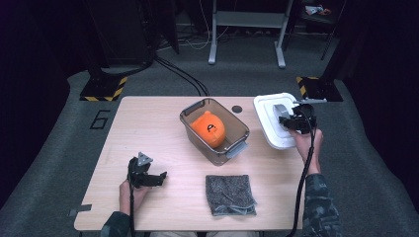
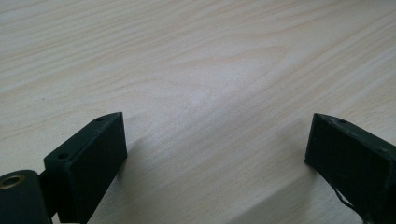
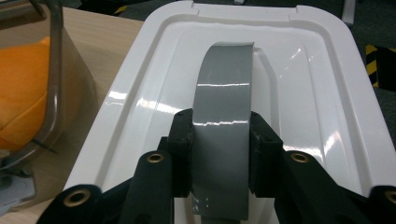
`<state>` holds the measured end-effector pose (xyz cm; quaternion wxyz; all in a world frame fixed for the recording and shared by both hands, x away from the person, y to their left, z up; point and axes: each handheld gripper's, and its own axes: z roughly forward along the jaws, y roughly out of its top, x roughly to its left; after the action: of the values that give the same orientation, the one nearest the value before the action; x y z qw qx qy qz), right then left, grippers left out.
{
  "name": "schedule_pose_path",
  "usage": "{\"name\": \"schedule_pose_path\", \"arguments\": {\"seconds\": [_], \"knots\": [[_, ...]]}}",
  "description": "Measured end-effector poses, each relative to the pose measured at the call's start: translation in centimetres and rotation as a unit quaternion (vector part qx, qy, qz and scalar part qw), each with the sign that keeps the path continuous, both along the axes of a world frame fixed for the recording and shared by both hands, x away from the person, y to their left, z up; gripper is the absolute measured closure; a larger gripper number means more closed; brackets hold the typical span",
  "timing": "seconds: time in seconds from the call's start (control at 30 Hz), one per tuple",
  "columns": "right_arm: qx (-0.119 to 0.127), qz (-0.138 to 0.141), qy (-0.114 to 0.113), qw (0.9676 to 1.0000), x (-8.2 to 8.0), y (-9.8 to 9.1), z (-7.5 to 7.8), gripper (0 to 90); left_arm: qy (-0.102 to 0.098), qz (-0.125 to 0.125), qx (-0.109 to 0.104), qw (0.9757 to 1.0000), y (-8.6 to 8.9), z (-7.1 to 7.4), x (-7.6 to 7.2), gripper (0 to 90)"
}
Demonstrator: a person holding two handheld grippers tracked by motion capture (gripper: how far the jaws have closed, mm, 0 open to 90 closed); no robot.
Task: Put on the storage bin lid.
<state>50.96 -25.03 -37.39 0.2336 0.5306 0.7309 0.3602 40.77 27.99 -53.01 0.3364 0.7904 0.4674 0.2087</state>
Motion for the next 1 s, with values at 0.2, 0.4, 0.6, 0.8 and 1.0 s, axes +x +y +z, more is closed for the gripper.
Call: {"name": "schedule_pose_path", "arguments": {"seconds": [0.2,0.4,0.6,0.8,1.0], "knots": [[-0.001,0.02,-0.006,0.9998,-0.1,0.9,1.4,67.3,0.002,0.0,0.001,1.0,0.0,0.0,0.0,4.9],[0.004,0.038,-0.009,0.9992,-0.2,1.9,2.3,67.3,0.0,0.0,0.0,1.0,0.0,0.0,0.0,5.0],[0.007,0.065,-0.012,0.9978,-0.4,3.5,3.1,67.3,0.0,0.0,-0.001,1.0,0.0,0.0,0.0,5.1],[0.008,0.09,-0.017,0.9958,-0.6,5.1,3.7,67.3,0.0,0.0,0.0,1.0,0.0,0.0,0.0,5.1],[0.014,0.113,-0.015,0.9934,-0.7,7.1,3.9,67.3,0.0,0.0,0.0,1.0,0.0,0.0,0.0,5.2]]}}
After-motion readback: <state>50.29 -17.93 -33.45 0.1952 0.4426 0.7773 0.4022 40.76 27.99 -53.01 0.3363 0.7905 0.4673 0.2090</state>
